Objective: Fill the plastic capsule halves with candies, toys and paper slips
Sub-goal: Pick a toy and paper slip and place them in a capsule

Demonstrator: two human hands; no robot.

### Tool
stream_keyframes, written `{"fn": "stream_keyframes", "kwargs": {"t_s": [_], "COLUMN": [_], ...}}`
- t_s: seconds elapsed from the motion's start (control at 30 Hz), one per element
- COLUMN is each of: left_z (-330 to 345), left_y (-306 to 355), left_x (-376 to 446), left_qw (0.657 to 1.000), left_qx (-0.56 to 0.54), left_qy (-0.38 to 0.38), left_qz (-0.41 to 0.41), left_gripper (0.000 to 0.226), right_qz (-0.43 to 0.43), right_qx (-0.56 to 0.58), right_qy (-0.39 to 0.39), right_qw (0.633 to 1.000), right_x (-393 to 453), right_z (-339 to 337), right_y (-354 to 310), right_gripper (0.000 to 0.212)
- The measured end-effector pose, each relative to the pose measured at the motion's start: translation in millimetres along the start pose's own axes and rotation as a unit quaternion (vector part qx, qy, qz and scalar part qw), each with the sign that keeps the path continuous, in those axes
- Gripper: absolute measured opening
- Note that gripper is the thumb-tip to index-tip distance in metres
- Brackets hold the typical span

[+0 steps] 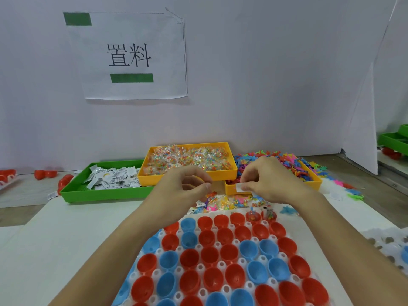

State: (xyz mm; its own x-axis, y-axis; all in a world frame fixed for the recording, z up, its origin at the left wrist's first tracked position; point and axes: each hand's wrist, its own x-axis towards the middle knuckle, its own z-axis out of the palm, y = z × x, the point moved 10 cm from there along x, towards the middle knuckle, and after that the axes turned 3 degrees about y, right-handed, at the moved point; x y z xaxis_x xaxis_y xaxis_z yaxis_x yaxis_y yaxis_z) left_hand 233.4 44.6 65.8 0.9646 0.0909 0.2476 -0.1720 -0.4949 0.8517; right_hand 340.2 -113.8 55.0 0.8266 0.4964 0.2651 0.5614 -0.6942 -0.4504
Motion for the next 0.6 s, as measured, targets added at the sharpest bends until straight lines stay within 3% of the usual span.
{"fn": "stream_keyframes", "kwargs": {"t_s": [0.13, 0.27, 0.33, 0.47, 0.6], "left_z": [-1.0, 1.2, 4.8, 15.5, 13.0], "left_y": [0.0, 1.1, -2.7, -15.0, -19.3], "left_x": [-0.3, -1.7, -2.8, -7.7, -7.9], "left_qw": [1.0, 1.0, 0.999, 0.983, 0.965], "left_qx": [0.01, 0.019, 0.017, -0.094, -0.192], "left_qy": [0.002, -0.004, -0.017, -0.067, -0.058], "left_qz": [-0.001, -0.016, -0.048, -0.139, -0.167], "left_gripper": [0.014, 0.014, 0.026, 0.043, 0.027], "right_qz": [-0.008, -0.035, -0.061, -0.108, -0.128], "right_qx": [0.007, 0.103, 0.172, 0.226, 0.205], "right_qy": [0.008, 0.017, 0.003, 0.015, 0.047], "right_qw": [1.0, 0.994, 0.983, 0.968, 0.969], "right_x": [-2.0, -6.5, -10.5, -15.9, -19.1], "right_z": [-4.2, -15.2, -15.4, -16.0, -19.8], "right_y": [-6.7, -29.0, -49.2, -80.5, -89.7], "right_gripper": [0.011, 0.008, 0.004, 0.019, 0.019]}}
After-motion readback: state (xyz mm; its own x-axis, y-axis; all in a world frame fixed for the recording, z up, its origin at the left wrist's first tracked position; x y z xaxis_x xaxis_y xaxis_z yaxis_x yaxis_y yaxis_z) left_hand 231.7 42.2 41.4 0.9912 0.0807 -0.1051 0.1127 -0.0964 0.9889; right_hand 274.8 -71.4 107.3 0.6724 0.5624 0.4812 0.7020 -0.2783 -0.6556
